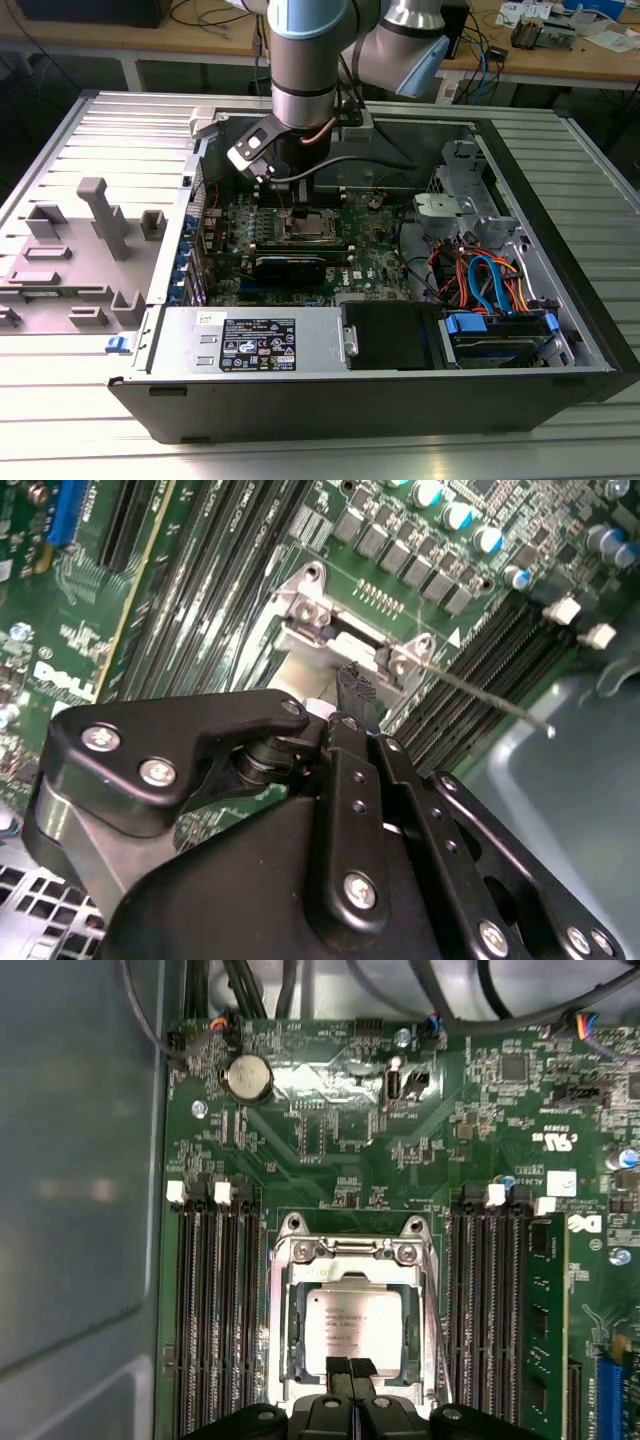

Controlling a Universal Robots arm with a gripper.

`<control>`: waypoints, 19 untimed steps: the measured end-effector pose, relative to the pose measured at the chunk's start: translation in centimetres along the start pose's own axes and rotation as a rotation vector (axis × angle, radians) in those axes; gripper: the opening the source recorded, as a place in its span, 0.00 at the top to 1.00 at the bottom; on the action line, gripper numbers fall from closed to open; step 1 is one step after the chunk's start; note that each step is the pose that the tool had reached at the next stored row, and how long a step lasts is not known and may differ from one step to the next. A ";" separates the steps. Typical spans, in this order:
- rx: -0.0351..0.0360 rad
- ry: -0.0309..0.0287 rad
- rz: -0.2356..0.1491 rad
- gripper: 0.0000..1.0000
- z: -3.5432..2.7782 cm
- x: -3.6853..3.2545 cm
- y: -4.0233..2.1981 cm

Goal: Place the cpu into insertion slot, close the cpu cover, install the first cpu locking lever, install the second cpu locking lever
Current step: 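Close the cpu cover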

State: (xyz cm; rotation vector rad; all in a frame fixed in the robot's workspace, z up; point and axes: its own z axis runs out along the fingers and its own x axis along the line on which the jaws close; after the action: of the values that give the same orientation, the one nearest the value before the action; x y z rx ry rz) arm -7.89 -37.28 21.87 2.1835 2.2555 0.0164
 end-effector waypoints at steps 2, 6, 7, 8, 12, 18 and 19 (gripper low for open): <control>0.0000 0.0043 -0.006 0.89 0.21 0.00 -0.14; -0.0004 0.0116 -0.015 0.89 0.81 0.00 -0.25; -0.0003 0.0124 -0.016 0.89 1.00 0.00 -0.27; -0.0003 0.0127 -0.017 0.89 1.18 0.00 -0.27; -0.0014 0.0144 -0.017 0.89 1.20 0.02 -0.26; -0.0003 0.0124 -0.017 0.89 0.68 0.00 0.59; -0.0003 0.0125 -0.017 0.89 0.69 -0.02 0.98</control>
State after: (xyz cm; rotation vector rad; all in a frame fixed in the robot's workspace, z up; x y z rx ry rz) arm -6.90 -37.26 21.19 2.1701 2.2802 0.0304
